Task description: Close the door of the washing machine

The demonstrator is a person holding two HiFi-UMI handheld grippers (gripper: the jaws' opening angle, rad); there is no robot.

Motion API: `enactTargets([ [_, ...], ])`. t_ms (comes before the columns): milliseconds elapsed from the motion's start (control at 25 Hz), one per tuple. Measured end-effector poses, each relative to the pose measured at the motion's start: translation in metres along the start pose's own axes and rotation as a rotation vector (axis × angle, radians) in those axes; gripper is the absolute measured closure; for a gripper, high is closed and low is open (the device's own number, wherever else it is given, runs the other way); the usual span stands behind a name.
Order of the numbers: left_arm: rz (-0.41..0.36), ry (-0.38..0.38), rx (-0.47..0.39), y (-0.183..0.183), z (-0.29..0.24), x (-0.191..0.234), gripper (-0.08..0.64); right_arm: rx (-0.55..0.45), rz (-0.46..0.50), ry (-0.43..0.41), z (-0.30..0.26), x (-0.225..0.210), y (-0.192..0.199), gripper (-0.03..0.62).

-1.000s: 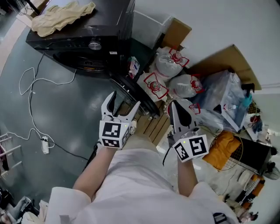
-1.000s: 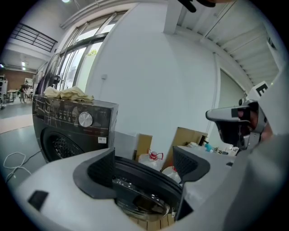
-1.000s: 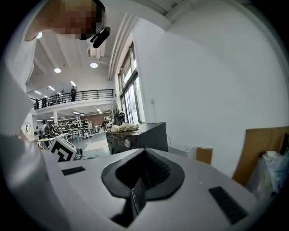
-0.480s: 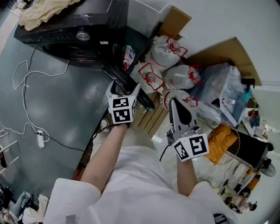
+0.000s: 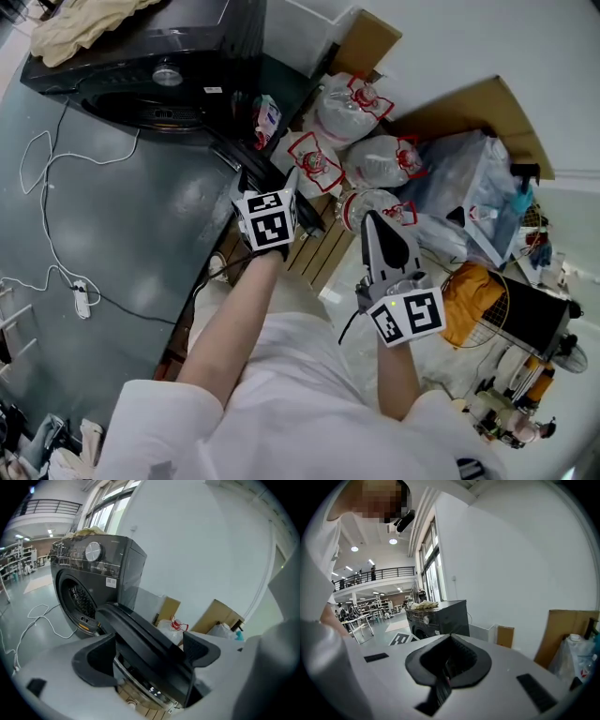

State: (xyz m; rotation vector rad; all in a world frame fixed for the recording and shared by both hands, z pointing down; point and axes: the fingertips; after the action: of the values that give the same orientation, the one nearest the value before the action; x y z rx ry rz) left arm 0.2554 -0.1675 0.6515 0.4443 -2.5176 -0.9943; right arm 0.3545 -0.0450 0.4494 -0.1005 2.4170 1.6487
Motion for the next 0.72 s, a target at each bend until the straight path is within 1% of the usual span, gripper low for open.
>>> enactTargets([
  [360, -0.058, 0.025, -0.005, 0.005, 0.006, 0.004, 0.126, -0.003, 0.015, -0.034, -0.007, 0.015, -0.001, 0.595],
  [480, -0.106, 0.044, -0.027, 0.009, 0.008, 0.007, 0.126, -0.002, 0.016, -0.046, -0.008, 0.021, 0.001, 0.595],
  [600, -0.169, 0.039, -0.037, 0.01, 0.017, 0.012, 0.127, -0.002, 0.012, -0.062, -0.008, 0.028, 0.003, 0.595],
  [720, -0.173, 0.033, -0.033, 0.017, 0.025, 0.02, 0.127, -0.002, 0.004, -0.074, -0.009, 0.034, 0.004, 0.595],
])
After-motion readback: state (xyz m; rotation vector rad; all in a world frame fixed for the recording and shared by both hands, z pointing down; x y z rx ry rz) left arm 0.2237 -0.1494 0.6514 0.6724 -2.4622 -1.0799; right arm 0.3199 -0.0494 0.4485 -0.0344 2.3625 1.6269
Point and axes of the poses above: the fingertips, and each gripper's own axes: z backward along the fingers, x to its left, y out of its underside, and after that the axes turned 5 degrees about -z, right-handed
